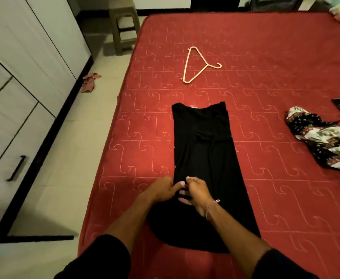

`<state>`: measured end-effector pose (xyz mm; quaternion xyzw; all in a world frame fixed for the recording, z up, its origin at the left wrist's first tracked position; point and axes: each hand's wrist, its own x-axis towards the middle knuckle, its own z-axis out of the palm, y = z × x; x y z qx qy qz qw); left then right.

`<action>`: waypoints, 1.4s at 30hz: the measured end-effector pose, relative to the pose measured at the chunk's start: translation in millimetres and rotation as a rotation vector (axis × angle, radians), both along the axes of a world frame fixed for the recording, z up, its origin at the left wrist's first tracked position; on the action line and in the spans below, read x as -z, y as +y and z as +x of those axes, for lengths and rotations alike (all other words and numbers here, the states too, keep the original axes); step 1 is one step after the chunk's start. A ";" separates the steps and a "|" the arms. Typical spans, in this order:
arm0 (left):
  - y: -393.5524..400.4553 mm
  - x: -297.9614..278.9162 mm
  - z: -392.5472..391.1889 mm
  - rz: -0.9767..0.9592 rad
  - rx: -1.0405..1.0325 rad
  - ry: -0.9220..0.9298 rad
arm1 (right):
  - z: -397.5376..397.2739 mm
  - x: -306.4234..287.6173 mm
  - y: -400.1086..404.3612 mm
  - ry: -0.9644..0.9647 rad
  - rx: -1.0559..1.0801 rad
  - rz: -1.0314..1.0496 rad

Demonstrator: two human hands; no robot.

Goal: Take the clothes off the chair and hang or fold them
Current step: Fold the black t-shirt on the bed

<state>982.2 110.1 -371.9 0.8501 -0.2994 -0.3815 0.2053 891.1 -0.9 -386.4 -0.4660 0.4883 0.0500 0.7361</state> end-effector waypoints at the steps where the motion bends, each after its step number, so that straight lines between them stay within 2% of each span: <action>1: 8.0 -2.4 -7.4 -0.006 0.034 0.022 | -6.7 -3.3 4.9 -0.008 -0.002 0.064; 3: 23.5 -7.2 -23.4 0.084 0.117 0.000 | -25.8 -10.0 19.1 -0.010 -0.018 0.165; 5: 31.3 -7.1 -35.6 0.185 0.151 -0.106 | -41.3 -10.4 30.0 -0.023 -0.043 0.240; 8: 32.6 -20.7 -54.7 0.220 0.091 -0.165 | -61.4 -7.6 38.6 -0.044 -0.073 0.318; 10: 28.3 -30.5 -64.3 0.239 0.133 -0.163 | -68.5 -10.7 40.6 -0.061 -0.108 0.369; 12: 22.4 -31.5 -70.6 0.175 0.193 0.033 | -71.9 -16.3 39.3 -0.104 -0.150 0.380; 14: 20.0 -37.8 -72.8 0.098 0.206 0.317 | -74.9 -20.2 37.6 -0.121 -0.122 0.270; 15: 20.0 -39.5 -72.3 0.084 0.182 0.406 | -78.9 -20.4 35.4 -0.102 -0.081 0.193; 17: 21.5 -38.7 -69.7 0.077 0.068 0.439 | -89.6 -21.0 29.1 -0.069 -0.049 0.104; 20: 26.7 -17.7 -66.9 0.063 -0.275 0.182 | -104.2 -22.5 21.7 -0.096 -0.084 0.191; 22: 31.5 -1.6 -68.1 0.085 -0.409 0.034 | -108.9 -23.6 18.8 -0.082 -0.087 0.213; 23: 32.8 2.6 -71.4 0.085 -0.453 0.059 | -109.6 -22.9 18.5 -0.074 -0.088 0.212; 27: 27.0 4.2 -86.7 0.036 -0.579 0.358 | -114.6 -16.1 17.3 -0.061 -0.079 0.227; 31: 29.1 3.7 -92.6 0.054 -0.621 0.480 | -122.2 -12.5 11.3 -0.045 -0.090 0.241; 36: 39.2 -4.4 -92.3 0.086 -0.581 0.575 | -133.6 -9.3 3.0 0.085 -0.198 0.003; 42: 35.9 -13.5 -91.1 0.168 -0.524 0.566 | -143.6 -12.3 8.3 0.211 -0.185 -0.355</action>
